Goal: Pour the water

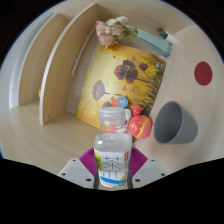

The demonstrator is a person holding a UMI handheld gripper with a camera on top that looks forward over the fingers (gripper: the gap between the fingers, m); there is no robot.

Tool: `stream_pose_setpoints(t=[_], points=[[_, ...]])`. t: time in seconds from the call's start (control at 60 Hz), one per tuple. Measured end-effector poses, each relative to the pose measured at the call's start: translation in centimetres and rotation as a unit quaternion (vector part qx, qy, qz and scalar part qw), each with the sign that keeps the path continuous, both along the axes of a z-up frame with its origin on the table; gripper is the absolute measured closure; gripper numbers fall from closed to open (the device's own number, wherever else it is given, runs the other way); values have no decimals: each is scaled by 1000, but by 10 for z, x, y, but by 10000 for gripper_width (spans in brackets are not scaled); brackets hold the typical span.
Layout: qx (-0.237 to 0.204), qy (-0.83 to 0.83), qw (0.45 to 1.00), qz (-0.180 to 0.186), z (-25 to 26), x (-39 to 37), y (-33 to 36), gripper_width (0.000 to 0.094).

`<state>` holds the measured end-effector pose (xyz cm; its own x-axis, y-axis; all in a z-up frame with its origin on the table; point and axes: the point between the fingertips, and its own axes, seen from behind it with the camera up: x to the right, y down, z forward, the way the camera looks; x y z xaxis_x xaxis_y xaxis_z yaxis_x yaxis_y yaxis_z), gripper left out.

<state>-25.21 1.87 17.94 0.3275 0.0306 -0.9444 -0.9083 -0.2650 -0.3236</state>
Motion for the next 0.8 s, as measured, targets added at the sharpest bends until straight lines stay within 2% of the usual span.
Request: stream_pose_setpoints(t=[0.183,0.267,0.35,0.617,0.8], points=[[-62,204,977,-2,-8,-1,12,555],[-75,309,948,-3,-2,2,14,536],[-69,383,921,-25,8,13,19,530],[-92,486,866,-73,3,43,23,532],[-111,494,860,-63,2,37,23,532]])
